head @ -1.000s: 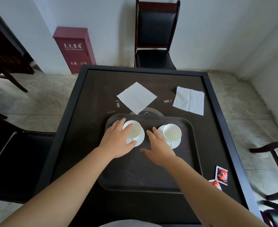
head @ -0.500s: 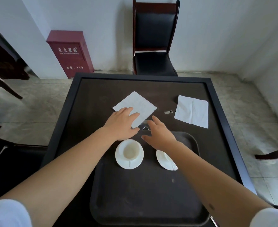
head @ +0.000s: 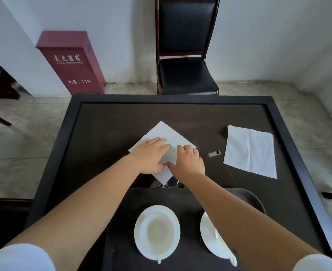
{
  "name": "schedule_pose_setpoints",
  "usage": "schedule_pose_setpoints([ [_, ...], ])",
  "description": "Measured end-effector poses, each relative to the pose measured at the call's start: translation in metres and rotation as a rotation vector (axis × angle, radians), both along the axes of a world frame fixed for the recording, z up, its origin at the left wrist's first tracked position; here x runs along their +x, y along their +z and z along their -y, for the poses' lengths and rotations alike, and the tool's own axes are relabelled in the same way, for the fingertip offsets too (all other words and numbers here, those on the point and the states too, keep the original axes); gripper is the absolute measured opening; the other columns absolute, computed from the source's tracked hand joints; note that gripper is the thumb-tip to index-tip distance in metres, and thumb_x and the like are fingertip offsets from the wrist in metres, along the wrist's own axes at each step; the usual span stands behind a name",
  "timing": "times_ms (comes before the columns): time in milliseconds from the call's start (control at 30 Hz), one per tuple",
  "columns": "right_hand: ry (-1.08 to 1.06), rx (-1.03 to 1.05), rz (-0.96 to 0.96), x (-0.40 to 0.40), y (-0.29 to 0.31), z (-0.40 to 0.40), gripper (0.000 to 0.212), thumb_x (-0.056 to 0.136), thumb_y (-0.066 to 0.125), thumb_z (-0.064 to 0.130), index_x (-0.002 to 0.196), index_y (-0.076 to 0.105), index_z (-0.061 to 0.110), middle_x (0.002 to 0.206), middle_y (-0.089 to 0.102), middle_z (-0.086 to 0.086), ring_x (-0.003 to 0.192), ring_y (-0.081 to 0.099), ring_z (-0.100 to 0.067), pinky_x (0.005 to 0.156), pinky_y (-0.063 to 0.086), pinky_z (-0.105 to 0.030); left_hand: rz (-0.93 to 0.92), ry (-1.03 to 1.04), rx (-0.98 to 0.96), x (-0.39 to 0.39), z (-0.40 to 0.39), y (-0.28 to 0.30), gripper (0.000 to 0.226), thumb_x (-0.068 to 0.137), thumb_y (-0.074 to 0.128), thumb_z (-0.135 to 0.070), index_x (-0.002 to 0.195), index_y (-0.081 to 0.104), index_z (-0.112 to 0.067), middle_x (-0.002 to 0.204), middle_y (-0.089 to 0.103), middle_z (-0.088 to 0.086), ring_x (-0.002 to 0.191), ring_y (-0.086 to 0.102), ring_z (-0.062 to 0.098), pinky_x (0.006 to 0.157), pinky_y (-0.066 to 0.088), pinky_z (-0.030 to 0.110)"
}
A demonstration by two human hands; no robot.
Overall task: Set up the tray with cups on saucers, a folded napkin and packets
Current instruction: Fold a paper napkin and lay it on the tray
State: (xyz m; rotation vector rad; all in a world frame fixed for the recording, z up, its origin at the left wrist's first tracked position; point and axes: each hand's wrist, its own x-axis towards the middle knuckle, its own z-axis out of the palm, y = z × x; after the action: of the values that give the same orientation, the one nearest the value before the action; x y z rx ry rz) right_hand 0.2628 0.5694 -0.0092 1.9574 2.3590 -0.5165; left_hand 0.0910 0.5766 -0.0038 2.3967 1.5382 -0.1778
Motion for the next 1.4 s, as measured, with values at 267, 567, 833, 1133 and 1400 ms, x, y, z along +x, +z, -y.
schedule_pose_setpoints([
  [267,0.032,0.043,-0.004,0.008,-0.033,-0.014,0.075,0.071,0.053,0.068,0.132,0.039,0.028,0.137,0.037,0.002,0.128,0.025,-0.024,0.104,0.019,-0.046,0.027,0.069,0.077,-0.021,-0.011,-0.030,0.058,0.086,0.052,-0.041,0.137,0.037,-0.019,0.151,0.022,0.001,0.141,0.015,0.022,0.111,0.021,0.047],
  [567,0.433,-0.021,0.100,0.031,-0.028,-0.069,0.083,0.077,0.054,0.070,0.148,0.023,0.039,0.157,0.015,0.012,0.143,0.004,-0.022,0.110,0.009,-0.048,0.014,0.452,0.076,0.009,0.038,-0.040,0.064,0.084,0.056,-0.048,0.137,0.032,-0.020,0.153,0.020,0.010,0.141,0.018,0.029,0.107,0.024,0.058],
  [833,0.212,-0.096,-0.155,0.021,-0.030,-0.092,0.077,0.083,0.066,0.050,0.148,0.027,0.036,0.160,0.017,0.009,0.142,0.012,-0.023,0.110,0.018,-0.051,0.060,0.498,0.174,-0.001,-0.002,-0.035,0.056,0.089,0.054,-0.043,0.137,0.041,-0.016,0.150,0.032,0.008,0.136,0.028,0.026,0.102,0.029,0.049],
  [1133,0.010,-0.044,-0.144,0.006,-0.032,-0.107,0.035,0.090,0.062,0.038,0.121,0.055,0.026,0.121,0.047,-0.004,0.117,0.038,-0.027,0.092,0.042,-0.045,-0.085,0.355,0.075,-0.018,-0.067,-0.022,0.055,0.088,0.054,-0.020,0.140,0.038,-0.019,0.131,0.047,0.011,0.121,0.039,0.032,0.095,0.035,0.045],
  [1400,-0.006,-0.104,-0.333,0.008,-0.026,-0.095,0.026,0.089,0.058,0.014,0.112,0.053,0.024,0.092,0.059,0.001,0.078,0.056,-0.015,0.059,0.046,-0.028,0.042,0.351,0.147,-0.025,-0.052,-0.018,0.006,0.092,0.052,-0.018,0.089,0.055,-0.023,0.093,0.051,-0.003,0.093,0.044,0.019,0.079,0.030,0.037],
])
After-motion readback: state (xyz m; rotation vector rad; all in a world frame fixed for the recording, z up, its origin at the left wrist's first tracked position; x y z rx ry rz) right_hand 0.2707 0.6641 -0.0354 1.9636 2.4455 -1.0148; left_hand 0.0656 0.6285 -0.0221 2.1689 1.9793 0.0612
